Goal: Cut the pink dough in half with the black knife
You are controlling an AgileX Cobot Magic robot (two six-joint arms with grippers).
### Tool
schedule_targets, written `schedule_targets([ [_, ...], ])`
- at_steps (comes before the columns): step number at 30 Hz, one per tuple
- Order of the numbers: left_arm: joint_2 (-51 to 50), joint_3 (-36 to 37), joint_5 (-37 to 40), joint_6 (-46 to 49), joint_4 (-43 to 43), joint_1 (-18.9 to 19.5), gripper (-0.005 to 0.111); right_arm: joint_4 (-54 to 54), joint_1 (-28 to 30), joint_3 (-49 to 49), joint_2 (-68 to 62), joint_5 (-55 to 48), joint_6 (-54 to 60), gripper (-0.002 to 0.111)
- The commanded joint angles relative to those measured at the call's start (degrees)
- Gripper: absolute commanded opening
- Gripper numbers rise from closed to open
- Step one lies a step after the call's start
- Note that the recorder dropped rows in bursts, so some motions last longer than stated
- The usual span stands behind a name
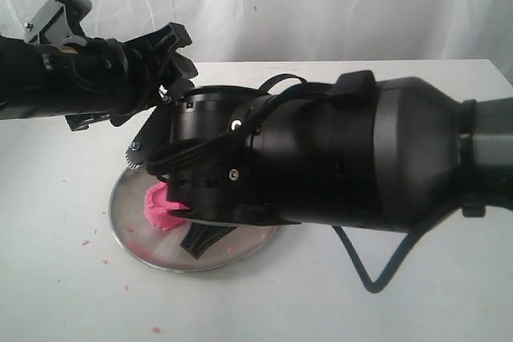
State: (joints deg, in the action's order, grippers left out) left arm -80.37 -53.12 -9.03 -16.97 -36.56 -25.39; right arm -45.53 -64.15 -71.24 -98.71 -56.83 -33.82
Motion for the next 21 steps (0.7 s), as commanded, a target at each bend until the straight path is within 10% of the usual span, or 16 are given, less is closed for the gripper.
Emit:
schedule_targets([
  [1, 3.7, -0.3, -0.4, 6.2, -0.3, 0.3, 0.065, 1.1, 0.2, -0.2, 0.4, -0.9, 2.6, 0.000],
  [12, 12.6, -0.2, 14.7, 21.1, 0.8, 12.2, 0.065, 20.3, 7.0, -0.2, 4.4, 0.2, 16.1, 0.000],
  [21, 13.0, -0.2, 21.6, 23.5, 9.1, 12.9, 0.064, 34.4, 13.5, -1.7, 6.7, 2.4, 28.0, 0.000],
])
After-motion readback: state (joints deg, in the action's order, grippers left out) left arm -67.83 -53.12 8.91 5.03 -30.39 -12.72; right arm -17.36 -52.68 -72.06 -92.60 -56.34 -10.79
